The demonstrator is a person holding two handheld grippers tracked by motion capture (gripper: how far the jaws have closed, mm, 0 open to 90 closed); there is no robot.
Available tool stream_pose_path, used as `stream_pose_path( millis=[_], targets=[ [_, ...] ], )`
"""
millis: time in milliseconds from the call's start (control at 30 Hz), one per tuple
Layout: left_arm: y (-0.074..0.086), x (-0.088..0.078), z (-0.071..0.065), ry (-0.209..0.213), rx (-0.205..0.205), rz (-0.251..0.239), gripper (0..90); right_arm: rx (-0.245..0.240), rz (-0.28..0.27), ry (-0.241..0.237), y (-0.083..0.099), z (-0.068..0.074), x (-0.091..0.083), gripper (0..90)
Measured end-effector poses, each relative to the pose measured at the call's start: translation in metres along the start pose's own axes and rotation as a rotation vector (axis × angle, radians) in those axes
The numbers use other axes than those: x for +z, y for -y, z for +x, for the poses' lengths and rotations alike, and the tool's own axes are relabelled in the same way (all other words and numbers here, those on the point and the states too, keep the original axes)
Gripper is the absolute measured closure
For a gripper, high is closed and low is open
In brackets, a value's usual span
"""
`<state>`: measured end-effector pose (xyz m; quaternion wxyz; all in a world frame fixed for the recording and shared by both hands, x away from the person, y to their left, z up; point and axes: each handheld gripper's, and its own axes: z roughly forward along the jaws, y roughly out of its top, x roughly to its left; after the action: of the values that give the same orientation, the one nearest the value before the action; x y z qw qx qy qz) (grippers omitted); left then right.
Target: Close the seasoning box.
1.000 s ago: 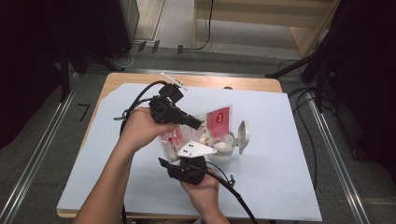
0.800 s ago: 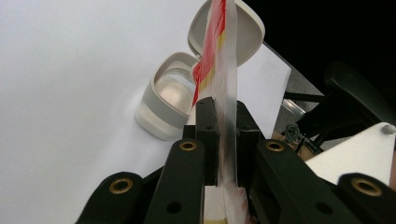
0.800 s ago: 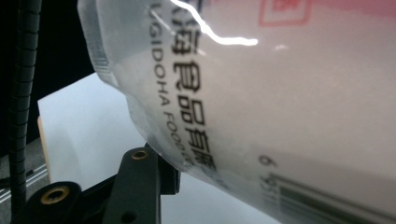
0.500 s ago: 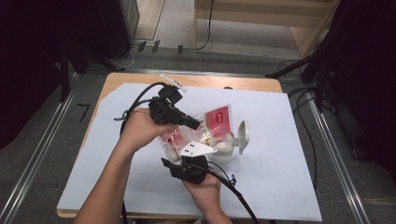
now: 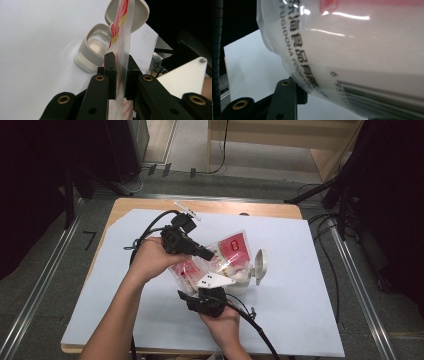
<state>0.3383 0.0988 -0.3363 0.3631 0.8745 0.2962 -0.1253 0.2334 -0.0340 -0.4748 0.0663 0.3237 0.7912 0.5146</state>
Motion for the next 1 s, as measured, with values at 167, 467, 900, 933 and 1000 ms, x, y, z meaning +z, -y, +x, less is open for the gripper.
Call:
stream_pose_path(
  millis=[167,467,900,933,1000],
  targets=[
    [0.002,-0.001,0.002,-0.010,-0.001,0.012,84.9,0.003,0.005,0.004,0.004,-0.002,0.000,58.4],
    [0.003,-0.002,0.004,-0.003,0.001,0.012,87.6,-0.001,0.004,0.013,0.006,-0.003,0.000,59.1],
    [0.018,-0.024,0.009,-0.007,-0.008,0.002,89.9,0.035,-0.026,-0.007,0.007,-0.005,0.002,59.1],
    [0.019,-0.026,0.010,-0.003,-0.014,0.000,90.0,0.039,-0.028,-0.006,0.007,-0.005,0.002,59.0],
    [0.021,-0.028,0.012,-0.001,-0.018,-0.009,90.0,0.038,-0.029,-0.003,0.007,-0.005,0.001,58.8]
  ],
)
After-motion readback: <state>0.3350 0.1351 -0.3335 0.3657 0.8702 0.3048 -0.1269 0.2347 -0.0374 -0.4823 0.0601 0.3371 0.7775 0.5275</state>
